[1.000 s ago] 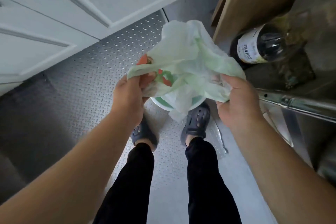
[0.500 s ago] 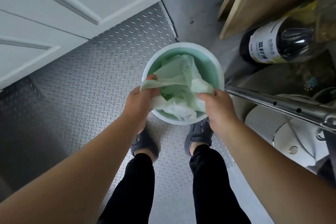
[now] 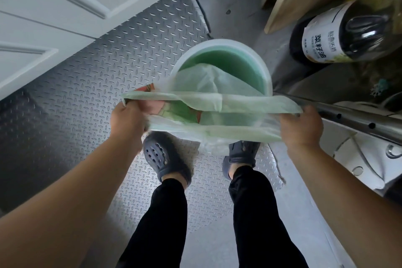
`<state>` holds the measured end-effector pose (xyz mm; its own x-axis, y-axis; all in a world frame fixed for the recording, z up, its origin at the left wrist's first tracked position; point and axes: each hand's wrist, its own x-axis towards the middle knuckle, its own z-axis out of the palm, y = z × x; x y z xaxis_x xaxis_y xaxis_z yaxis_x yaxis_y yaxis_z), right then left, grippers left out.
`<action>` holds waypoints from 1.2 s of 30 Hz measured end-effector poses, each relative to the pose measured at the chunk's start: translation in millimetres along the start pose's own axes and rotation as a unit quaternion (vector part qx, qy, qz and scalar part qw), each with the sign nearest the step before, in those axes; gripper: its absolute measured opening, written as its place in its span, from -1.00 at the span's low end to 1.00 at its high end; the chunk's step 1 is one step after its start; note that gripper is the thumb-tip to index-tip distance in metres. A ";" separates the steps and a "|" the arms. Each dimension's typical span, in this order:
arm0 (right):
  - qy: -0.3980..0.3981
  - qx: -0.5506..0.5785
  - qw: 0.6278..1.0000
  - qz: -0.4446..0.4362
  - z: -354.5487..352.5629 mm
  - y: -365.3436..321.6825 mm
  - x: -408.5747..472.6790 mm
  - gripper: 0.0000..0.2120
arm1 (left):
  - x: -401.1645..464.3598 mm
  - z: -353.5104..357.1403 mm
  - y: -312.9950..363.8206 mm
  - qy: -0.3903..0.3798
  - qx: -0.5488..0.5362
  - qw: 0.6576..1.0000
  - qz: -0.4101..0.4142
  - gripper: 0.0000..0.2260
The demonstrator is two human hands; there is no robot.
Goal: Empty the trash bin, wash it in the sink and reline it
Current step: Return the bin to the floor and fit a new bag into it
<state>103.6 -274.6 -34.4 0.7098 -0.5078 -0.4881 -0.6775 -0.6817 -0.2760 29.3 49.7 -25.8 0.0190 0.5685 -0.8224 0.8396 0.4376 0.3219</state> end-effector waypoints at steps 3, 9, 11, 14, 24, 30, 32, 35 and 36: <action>-0.013 0.091 0.989 0.116 0.1 1.3 -0.7 -0.67 | -1.9 2.8 -0.4 0.020 0.033 0.999 -0.016 -0.77; -0.289 0.230 0.848 0.380 -11.6 -13.6 -43.3 -0.94 | -36.1 8.0 -5.2 -0.148 0.088 0.978 -0.116 -0.49; -0.355 0.274 0.793 0.412 -13.8 -17.7 -56.5 -0.95 | -46.9 11.2 -4.6 -0.225 0.024 0.959 -0.172 -0.56; -0.400 0.374 0.714 0.436 -17.9 -33.2 -68.9 -0.82 | -59.0 20.0 -2.2 -0.343 -0.078 0.907 -0.230 -0.64; -0.326 0.471 0.768 0.287 -9.0 -68.2 -53.2 -0.69 | -56.4 41.4 21.3 -0.371 -0.313 0.856 -0.179 -0.67; -0.193 0.218 0.941 0.173 -15.7 -35.0 -35.5 -0.84 | -39.2 6.6 11.2 -0.331 -0.257 0.899 -0.129 -0.73; -0.161 0.212 0.946 0.187 -12.9 -21.1 -31.6 -0.82 | -32.4 -4.3 2.3 -0.325 -0.211 0.915 -0.108 -0.67; -0.148 0.201 0.941 0.229 -5.7 -5.2 -27.8 -0.73 | -23.1 -8.5 -13.3 -0.262 -0.044 0.961 -0.072 -0.63; -0.150 0.204 0.933 0.257 -3.4 -2.5 -27.9 -0.69 | -20.9 -8.0 -18.4 -0.238 0.024 0.969 -0.057 -0.63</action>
<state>86.1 -260.5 -17.3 0.2265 -0.5011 -0.8352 -0.9738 -0.1001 -0.2040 9.1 35.4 -10.7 0.1636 0.1268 -0.9784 0.8751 0.4393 0.2032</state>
